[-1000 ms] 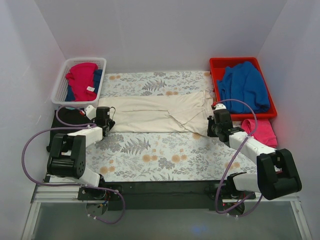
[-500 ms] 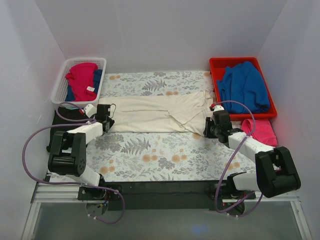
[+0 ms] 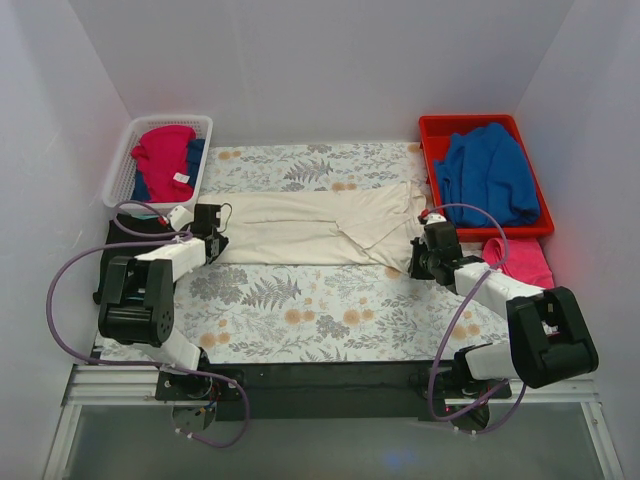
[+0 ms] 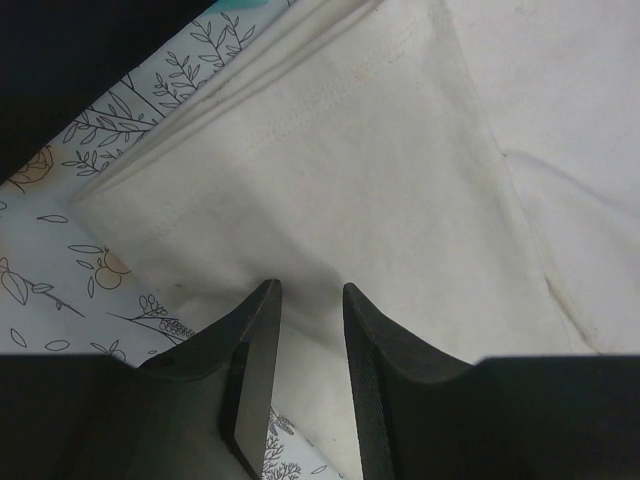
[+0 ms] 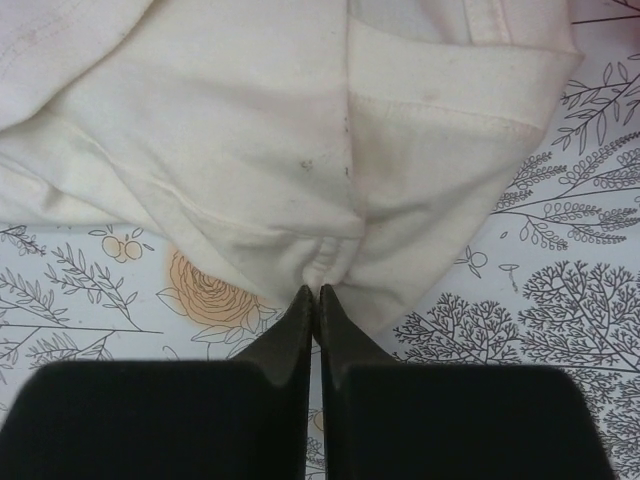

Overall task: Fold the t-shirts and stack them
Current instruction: Fold the other side of the tshirt into a rectangle

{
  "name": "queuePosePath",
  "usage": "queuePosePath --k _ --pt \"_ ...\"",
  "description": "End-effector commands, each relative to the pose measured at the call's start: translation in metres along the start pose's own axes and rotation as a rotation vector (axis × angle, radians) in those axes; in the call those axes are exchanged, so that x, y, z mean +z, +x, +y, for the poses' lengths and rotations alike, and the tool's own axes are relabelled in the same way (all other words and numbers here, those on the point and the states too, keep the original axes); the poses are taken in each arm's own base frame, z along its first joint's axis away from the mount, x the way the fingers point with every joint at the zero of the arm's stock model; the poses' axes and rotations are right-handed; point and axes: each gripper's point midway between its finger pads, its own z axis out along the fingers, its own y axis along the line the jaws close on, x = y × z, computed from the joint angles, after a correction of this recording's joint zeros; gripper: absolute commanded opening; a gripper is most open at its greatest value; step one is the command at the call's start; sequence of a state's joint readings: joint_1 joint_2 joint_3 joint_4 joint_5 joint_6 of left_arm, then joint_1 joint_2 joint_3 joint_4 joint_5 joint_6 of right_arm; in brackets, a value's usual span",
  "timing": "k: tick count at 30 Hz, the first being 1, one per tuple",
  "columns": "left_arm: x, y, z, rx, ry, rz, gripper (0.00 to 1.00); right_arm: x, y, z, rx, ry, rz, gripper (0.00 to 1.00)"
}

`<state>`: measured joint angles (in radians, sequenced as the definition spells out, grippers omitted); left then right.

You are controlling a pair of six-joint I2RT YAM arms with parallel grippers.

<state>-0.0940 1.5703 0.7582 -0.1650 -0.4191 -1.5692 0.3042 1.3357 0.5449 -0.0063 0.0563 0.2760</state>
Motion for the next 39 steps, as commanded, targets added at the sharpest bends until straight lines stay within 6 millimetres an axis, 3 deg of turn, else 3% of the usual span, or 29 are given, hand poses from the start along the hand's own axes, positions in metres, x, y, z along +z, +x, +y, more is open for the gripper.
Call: queuePosePath --k 1,12,17,26,27,31,35,39 --pt "0.005 0.007 0.015 0.002 -0.068 0.038 0.3 -0.007 -0.009 -0.003 0.013 0.041 -0.013 0.01" --pt "-0.008 0.004 0.06 -0.139 -0.146 0.016 0.25 -0.041 -0.024 -0.046 0.033 0.293 -0.064 0.01" --pt "-0.012 0.01 0.07 -0.175 -0.156 0.027 0.24 -0.039 -0.017 -0.054 0.055 0.342 -0.031 0.01" --pt "-0.02 0.005 0.096 -0.252 -0.199 0.004 0.24 -0.032 -0.022 -0.057 0.07 0.368 -0.016 0.01" --pt "-0.023 0.001 0.093 -0.261 -0.186 -0.007 0.24 -0.032 -0.021 -0.056 0.072 0.361 -0.013 0.02" --pt "-0.03 -0.013 0.076 -0.27 -0.115 -0.03 0.24 -0.037 -0.033 -0.05 0.078 0.332 -0.053 0.22" --pt "-0.042 -0.035 0.046 -0.278 0.012 -0.05 0.24 -0.05 -0.065 -0.033 0.071 0.253 -0.14 0.27" --pt "-0.05 -0.05 0.026 -0.25 0.073 -0.062 0.21 -0.054 -0.082 -0.008 0.05 0.132 -0.18 0.28"
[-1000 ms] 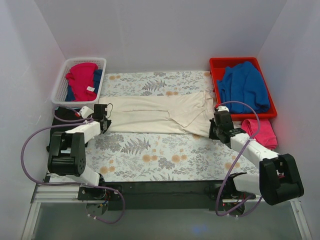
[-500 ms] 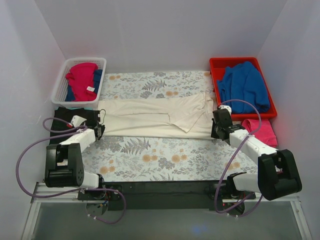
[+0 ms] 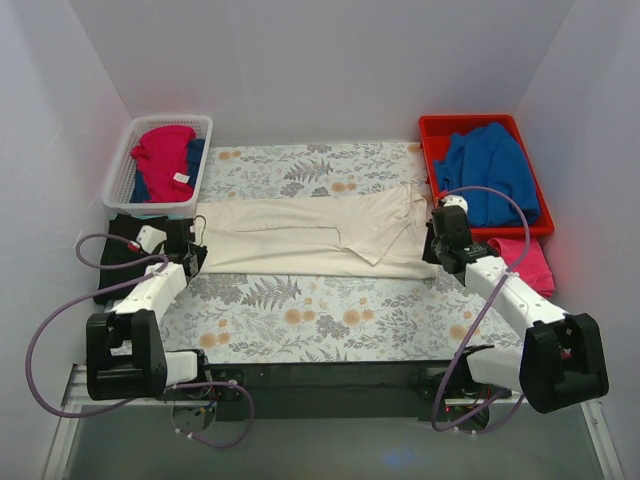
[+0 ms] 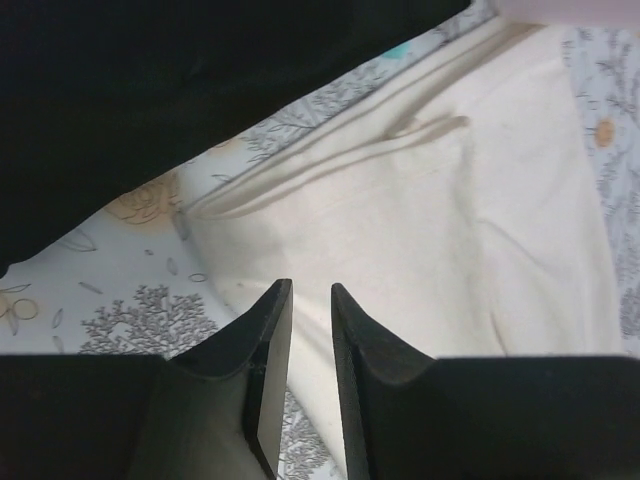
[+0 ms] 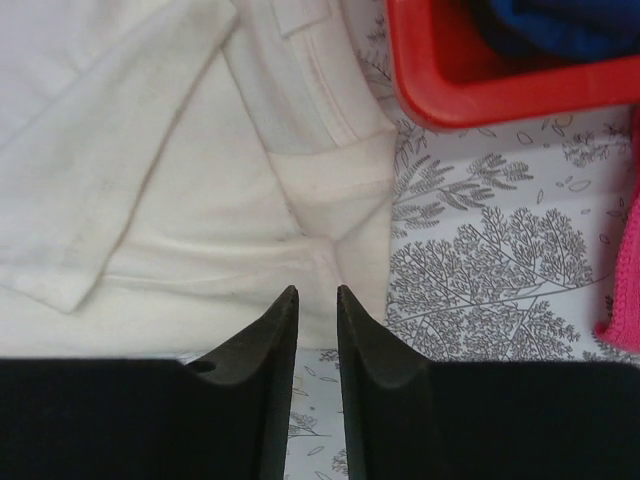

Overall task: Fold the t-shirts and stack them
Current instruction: Fold the other side of the tshirt into a rectangle

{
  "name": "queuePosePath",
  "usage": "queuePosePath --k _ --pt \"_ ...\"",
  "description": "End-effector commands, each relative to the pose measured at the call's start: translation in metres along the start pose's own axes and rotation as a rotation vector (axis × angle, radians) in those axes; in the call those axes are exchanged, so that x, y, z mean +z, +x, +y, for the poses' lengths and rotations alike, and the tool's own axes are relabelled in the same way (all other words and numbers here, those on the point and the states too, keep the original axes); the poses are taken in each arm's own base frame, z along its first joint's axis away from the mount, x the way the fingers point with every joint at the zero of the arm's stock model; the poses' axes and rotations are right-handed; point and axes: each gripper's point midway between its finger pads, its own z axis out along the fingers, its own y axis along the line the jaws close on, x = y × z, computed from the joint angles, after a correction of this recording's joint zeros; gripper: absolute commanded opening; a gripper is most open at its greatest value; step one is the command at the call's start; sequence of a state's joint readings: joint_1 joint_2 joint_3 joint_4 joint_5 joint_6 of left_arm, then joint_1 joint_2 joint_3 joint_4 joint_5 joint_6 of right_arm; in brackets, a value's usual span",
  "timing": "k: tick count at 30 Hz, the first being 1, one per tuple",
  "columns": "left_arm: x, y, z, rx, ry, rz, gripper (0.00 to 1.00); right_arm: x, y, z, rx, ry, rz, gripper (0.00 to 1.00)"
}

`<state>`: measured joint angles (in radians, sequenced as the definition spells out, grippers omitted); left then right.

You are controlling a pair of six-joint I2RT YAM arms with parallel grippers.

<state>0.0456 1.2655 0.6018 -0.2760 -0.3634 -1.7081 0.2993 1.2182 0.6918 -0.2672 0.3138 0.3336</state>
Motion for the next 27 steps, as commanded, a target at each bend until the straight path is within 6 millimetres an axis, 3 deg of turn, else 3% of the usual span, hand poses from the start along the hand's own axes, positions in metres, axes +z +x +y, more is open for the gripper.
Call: queuePosePath --k 1,6,12,20,27 --pt "-0.015 -0.022 -0.034 0.008 0.109 -0.03 0.21 -0.015 -0.043 0.032 0.005 -0.143 -0.108 0.28" --pt "-0.021 -0.025 -0.045 0.023 0.141 -0.032 0.2 -0.015 -0.038 0.075 -0.04 -0.294 -0.084 0.29" --pt "-0.017 -0.018 -0.045 0.04 0.134 -0.007 0.2 -0.001 -0.02 0.11 -0.074 -0.397 -0.022 0.29" --pt "-0.013 -0.012 -0.044 0.057 0.127 0.016 0.2 0.012 0.0 0.139 -0.114 -0.447 0.038 0.29" --pt "-0.012 -0.01 -0.044 0.062 0.129 0.019 0.2 0.018 0.009 0.148 -0.122 -0.455 0.065 0.31"
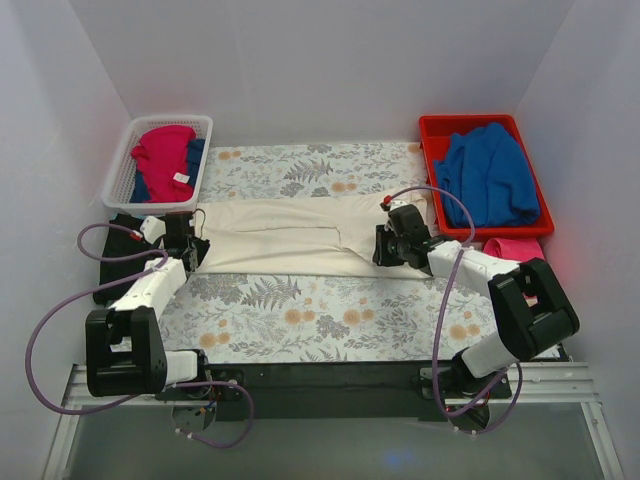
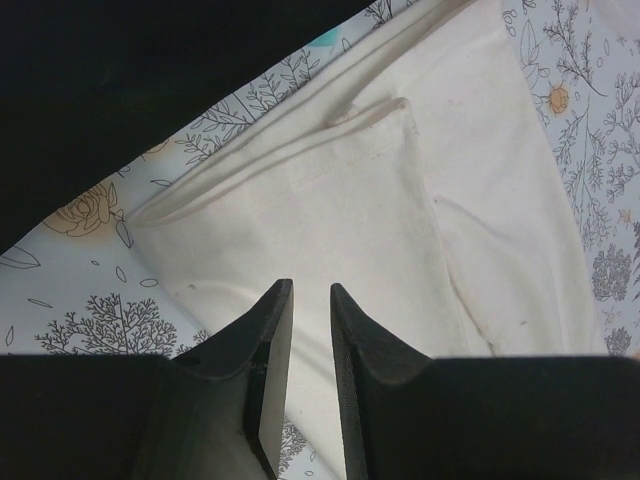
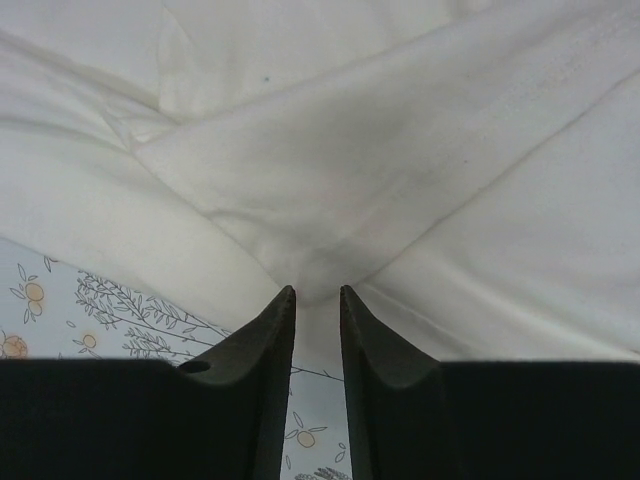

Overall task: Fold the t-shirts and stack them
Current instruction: Fold the other side of the tshirt into a rectangle

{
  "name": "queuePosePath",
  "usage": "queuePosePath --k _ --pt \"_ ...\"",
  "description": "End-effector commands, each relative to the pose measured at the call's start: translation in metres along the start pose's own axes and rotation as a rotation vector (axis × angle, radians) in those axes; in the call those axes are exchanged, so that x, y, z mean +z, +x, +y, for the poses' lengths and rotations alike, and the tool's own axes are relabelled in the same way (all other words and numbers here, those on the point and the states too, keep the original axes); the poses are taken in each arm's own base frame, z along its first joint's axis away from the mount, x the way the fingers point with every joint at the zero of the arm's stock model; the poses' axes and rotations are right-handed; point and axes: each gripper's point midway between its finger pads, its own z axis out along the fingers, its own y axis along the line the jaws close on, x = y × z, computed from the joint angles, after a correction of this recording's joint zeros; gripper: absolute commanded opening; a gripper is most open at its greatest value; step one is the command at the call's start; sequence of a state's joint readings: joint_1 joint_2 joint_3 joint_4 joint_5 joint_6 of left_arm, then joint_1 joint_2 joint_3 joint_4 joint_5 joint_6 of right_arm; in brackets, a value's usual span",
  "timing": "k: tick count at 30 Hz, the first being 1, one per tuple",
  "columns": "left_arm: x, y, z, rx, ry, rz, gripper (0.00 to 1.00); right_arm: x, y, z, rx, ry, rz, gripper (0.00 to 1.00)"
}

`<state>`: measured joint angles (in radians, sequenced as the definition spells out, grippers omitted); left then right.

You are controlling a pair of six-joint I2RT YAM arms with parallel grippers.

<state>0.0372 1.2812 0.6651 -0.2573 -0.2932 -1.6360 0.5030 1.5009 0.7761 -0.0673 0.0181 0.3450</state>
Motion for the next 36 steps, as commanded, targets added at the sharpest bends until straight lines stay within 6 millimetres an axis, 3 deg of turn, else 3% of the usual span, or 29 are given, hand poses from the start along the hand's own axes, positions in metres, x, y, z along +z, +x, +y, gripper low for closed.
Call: queuePosePath --k 1,11,12,18,20,24,36 --pt "-0.004 -0.007 -0.012 0.006 0.032 -0.014 0.2 0.003 -0.025 0.015 0.004 -0.041 -0.067 0.31" --pt "-0.004 -0.006 -0.012 0.01 0.038 -0.011 0.2 0.019 -0.009 0.01 0.013 -0.022 -0.008 0.33" --pt "-0.004 -0.006 -0.011 0.011 0.037 -0.01 0.2 0.021 -0.016 0.011 0.012 -0.029 -0.033 0.33" --pt "-0.004 -0.004 -0.012 0.015 0.04 -0.006 0.2 0.029 -0.013 0.02 0.003 -0.068 -0.01 0.34" --pt "-0.005 -0.005 -0.011 0.013 0.04 -0.008 0.2 0.03 -0.013 0.021 0.001 -0.071 -0.011 0.31" --pt "-0.005 -0.005 -0.012 0.015 0.044 -0.008 0.2 0.027 -0.017 0.024 -0.003 -0.071 -0.025 0.12" --pt "-0.006 -0.005 -0.012 0.013 0.05 -0.007 0.18 0.011 -0.034 0.029 -0.03 -0.039 -0.088 0.01"
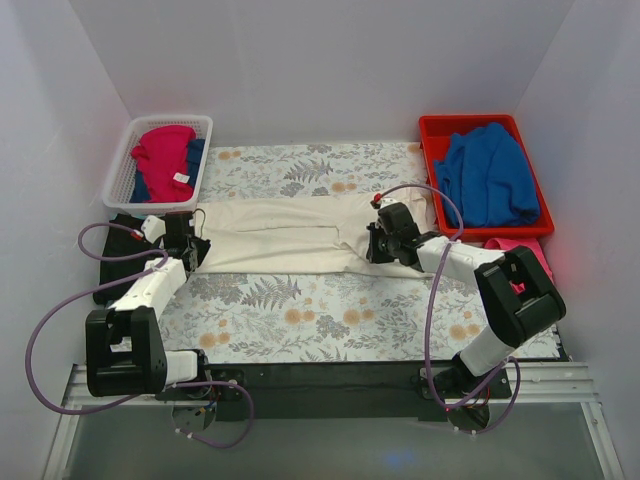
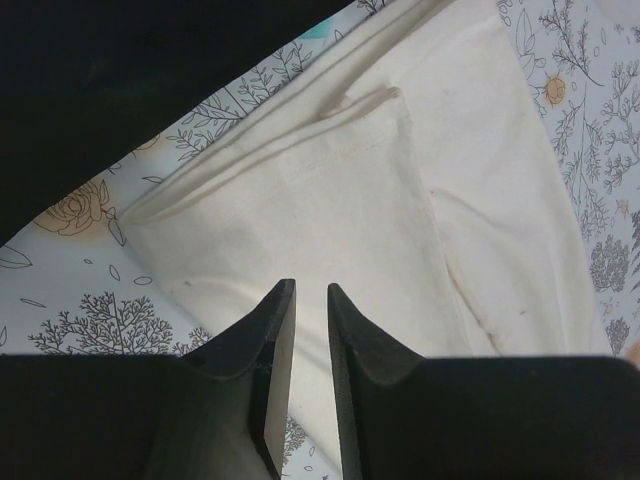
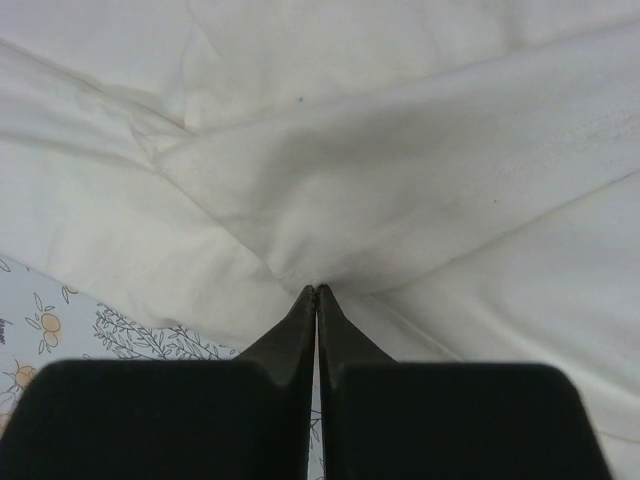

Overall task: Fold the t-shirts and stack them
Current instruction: Fold the other side of the tshirt into a rectangle

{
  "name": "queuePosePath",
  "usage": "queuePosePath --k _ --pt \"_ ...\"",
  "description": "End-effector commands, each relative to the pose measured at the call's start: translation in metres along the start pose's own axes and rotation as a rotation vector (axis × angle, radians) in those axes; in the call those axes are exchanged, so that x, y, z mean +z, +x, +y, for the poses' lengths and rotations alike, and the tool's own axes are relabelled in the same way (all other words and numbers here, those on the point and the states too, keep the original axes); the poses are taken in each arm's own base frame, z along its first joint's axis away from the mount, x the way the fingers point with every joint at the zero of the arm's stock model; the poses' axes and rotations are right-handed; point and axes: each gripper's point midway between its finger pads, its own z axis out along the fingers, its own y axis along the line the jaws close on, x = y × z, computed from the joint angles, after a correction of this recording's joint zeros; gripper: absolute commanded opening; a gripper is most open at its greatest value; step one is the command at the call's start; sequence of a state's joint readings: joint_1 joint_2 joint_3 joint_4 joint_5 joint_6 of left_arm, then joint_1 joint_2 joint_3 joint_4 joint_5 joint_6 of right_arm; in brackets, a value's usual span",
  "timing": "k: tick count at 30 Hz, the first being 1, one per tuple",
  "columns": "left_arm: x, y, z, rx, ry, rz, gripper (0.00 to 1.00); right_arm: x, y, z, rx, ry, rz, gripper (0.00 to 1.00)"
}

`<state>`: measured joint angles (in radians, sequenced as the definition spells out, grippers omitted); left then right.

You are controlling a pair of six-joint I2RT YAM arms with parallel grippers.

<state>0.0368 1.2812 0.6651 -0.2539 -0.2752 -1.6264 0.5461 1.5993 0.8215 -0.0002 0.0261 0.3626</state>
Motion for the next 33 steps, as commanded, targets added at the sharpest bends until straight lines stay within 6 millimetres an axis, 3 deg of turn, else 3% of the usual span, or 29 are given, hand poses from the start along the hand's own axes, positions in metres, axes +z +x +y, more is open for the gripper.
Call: queuePosePath --k 1,6,11,14,15,16,19,22,25,32,33 --pt "-0.005 -0.007 -0.01 0.003 0.037 -0.021 0.18 -0.011 -0.032 0.012 -0.021 -0.013 -0.09 0.01" --pt "-0.005 -0.006 -0.012 0.003 0.044 -0.016 0.17 -0.015 -0.057 0.017 -0.049 -0.004 -0.145 0.01" --pt "-0.003 -0.005 -0.014 0.0 0.048 -0.01 0.17 -0.003 -0.085 0.025 -0.094 -0.008 -0.174 0.01" --pt "-0.001 -0.005 -0.013 0.002 0.044 -0.007 0.17 0.012 -0.102 0.031 -0.114 -0.009 -0.181 0.01" --pt "-0.001 -0.004 -0.013 0.004 0.043 -0.007 0.17 0.024 -0.098 0.029 -0.13 -0.002 -0.159 0.01" --pt "-0.001 -0.005 -0.014 0.003 0.044 -0.009 0.17 0.026 -0.115 0.035 -0.138 -0.01 -0.186 0.01" --pt "0.001 -0.005 -0.015 0.005 0.044 -0.007 0.17 0.046 -0.123 0.04 -0.186 -0.024 -0.162 0.01" --pt "0.004 -0.003 -0.014 0.011 0.036 -0.001 0.17 0.063 -0.124 0.036 -0.214 0.001 -0.139 0.21" --pt "0.006 -0.002 -0.015 0.013 0.038 0.004 0.17 0.061 -0.134 0.034 -0.236 0.022 -0.163 0.34" --pt "0.009 -0.002 -0.023 0.018 0.065 0.007 0.17 0.022 -0.145 0.028 -0.23 0.064 -0.236 0.37" --pt "0.009 -0.002 -0.025 0.027 0.071 0.009 0.17 0.022 -0.13 0.021 -0.224 0.08 -0.209 0.37"
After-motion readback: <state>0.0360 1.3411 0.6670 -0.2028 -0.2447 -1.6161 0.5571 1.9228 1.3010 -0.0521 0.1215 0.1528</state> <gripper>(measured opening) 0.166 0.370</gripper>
